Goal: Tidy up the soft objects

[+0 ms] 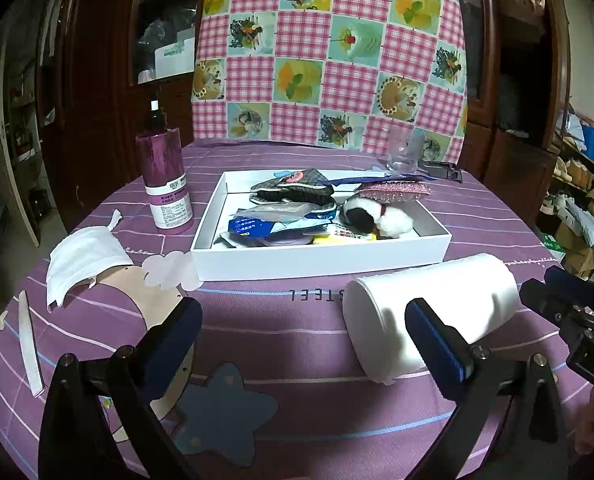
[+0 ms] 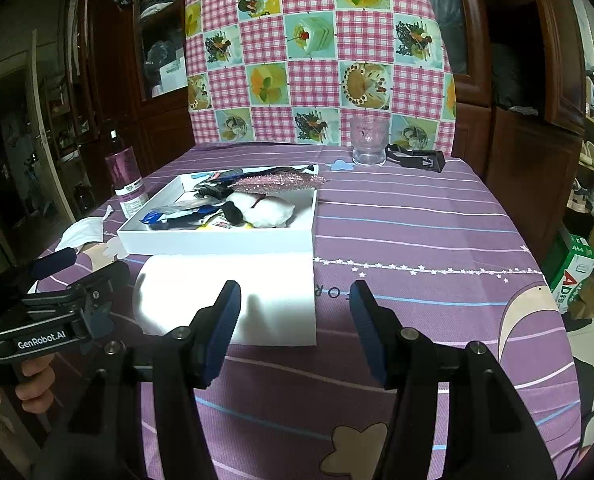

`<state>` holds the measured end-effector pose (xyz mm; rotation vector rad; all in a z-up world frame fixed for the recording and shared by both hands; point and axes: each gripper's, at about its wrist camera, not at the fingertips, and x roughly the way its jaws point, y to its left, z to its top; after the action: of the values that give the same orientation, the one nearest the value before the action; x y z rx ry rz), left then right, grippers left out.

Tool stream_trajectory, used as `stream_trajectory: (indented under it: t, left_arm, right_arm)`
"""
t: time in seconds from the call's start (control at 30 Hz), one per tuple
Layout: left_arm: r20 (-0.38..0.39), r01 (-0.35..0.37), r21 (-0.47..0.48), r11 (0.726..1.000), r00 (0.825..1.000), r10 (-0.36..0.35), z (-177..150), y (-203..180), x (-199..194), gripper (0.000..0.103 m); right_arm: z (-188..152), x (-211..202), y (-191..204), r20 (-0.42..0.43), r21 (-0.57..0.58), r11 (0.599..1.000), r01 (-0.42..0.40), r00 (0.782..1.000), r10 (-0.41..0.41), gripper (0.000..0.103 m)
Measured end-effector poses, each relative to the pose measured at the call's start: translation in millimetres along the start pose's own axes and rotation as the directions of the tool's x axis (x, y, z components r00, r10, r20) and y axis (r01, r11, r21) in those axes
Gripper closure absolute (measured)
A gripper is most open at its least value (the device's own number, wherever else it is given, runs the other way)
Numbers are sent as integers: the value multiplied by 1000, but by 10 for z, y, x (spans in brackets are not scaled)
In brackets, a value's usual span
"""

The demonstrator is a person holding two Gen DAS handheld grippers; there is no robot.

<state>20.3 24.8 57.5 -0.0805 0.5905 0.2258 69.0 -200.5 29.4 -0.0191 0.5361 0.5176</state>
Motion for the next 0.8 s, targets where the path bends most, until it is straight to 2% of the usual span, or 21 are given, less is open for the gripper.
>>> stream_trajectory:
  t: [0.8]
  left_arm:
    - [-13, -8, 7, 1000, 1000, 8, -4, 1, 8, 0]
  right_arm:
    - [9, -34, 26, 9, -11, 1000, -20, 1000, 20, 45]
